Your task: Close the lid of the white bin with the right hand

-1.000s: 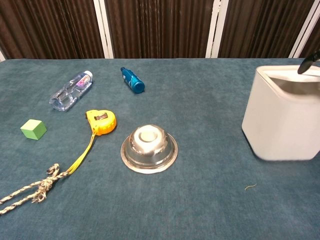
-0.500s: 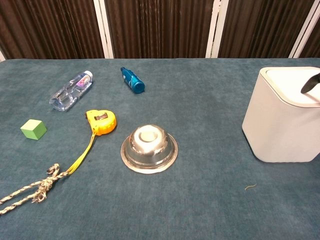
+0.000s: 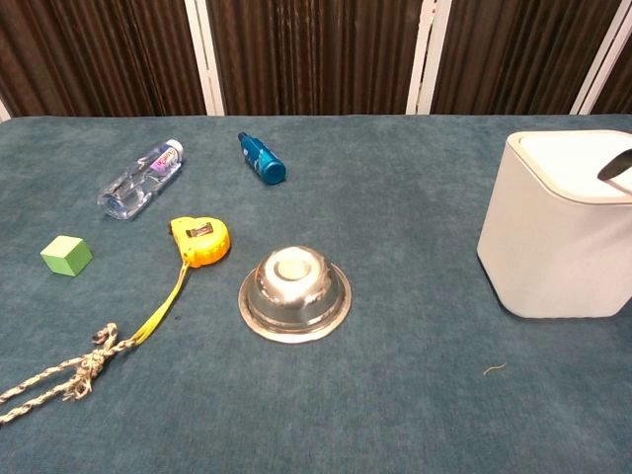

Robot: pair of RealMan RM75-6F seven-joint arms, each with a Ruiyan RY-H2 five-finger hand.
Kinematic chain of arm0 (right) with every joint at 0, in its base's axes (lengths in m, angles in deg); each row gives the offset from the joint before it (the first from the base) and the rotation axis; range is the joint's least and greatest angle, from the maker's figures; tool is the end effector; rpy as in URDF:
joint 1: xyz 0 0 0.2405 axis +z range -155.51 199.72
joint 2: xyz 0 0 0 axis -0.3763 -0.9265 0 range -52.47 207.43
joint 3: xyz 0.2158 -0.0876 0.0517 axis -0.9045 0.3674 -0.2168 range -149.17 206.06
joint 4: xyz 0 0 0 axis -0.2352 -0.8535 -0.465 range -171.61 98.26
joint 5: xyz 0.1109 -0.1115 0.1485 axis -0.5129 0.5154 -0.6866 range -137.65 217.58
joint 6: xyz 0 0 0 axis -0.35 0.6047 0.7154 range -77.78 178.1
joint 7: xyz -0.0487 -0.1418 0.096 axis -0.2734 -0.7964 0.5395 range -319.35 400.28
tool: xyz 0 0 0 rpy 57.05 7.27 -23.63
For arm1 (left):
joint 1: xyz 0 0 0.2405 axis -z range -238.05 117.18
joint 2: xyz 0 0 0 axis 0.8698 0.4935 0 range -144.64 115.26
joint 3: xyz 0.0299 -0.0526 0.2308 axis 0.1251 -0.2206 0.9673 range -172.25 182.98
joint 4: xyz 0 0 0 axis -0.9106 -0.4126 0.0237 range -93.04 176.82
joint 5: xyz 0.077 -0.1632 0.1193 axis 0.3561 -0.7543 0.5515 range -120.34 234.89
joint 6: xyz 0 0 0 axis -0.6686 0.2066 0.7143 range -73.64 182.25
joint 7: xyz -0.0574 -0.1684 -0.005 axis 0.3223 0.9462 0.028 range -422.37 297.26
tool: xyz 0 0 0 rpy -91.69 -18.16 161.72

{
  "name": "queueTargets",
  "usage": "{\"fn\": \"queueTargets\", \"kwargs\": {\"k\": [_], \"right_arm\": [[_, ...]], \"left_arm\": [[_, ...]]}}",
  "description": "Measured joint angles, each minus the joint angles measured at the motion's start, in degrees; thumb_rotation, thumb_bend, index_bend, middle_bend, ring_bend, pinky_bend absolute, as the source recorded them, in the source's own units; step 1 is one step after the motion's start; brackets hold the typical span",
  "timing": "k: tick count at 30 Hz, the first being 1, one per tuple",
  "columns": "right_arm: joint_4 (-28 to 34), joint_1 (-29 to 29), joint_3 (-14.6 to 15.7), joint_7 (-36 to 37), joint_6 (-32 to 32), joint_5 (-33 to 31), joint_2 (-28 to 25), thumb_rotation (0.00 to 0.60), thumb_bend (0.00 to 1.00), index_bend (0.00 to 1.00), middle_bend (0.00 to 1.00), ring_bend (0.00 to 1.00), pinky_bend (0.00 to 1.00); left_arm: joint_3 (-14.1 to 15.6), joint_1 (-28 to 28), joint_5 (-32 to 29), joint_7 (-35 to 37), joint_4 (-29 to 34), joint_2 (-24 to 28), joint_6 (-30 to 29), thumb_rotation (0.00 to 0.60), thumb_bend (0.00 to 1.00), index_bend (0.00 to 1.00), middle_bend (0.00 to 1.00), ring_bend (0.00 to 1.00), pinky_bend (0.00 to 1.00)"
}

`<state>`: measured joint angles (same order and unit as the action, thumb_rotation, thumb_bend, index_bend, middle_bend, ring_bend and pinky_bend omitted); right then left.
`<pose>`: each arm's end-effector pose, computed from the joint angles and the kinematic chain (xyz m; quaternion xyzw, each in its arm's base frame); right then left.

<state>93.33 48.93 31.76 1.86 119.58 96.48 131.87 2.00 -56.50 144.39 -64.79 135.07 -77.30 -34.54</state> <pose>-0.1842 -0.2310 0.0881 0.7256 -0.4319 0.2092 0.4932 -0.2915 0.2108 0.1630 -0.5914 -0.3508 -0.3958 0.6086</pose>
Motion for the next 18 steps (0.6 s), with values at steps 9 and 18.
{"fn": "queueTargets", "kwargs": {"k": [9, 18], "right_arm": [[-2.81, -8.43, 3.29, 9.29, 7.26, 24.10, -3.39, 0.600, 0.46, 0.18, 0.30, 0.26, 0.61], [-18.55, -18.51, 1.91, 12.26, 22.17, 31.06, 3.89, 0.600, 0.30, 0.04, 0.10, 0.01, 0.07]], "left_arm": [[0.00, 0.31, -0.27, -0.12, -0.16, -0.17, 0.65, 0.600, 0.46, 0.28, 0.15, 0.05, 0.21], [0.33, 0.24, 0.90, -0.73, -0.04, -0.52, 0.01, 0.600, 0.46, 0.28, 0.15, 0.05, 0.21]]}}
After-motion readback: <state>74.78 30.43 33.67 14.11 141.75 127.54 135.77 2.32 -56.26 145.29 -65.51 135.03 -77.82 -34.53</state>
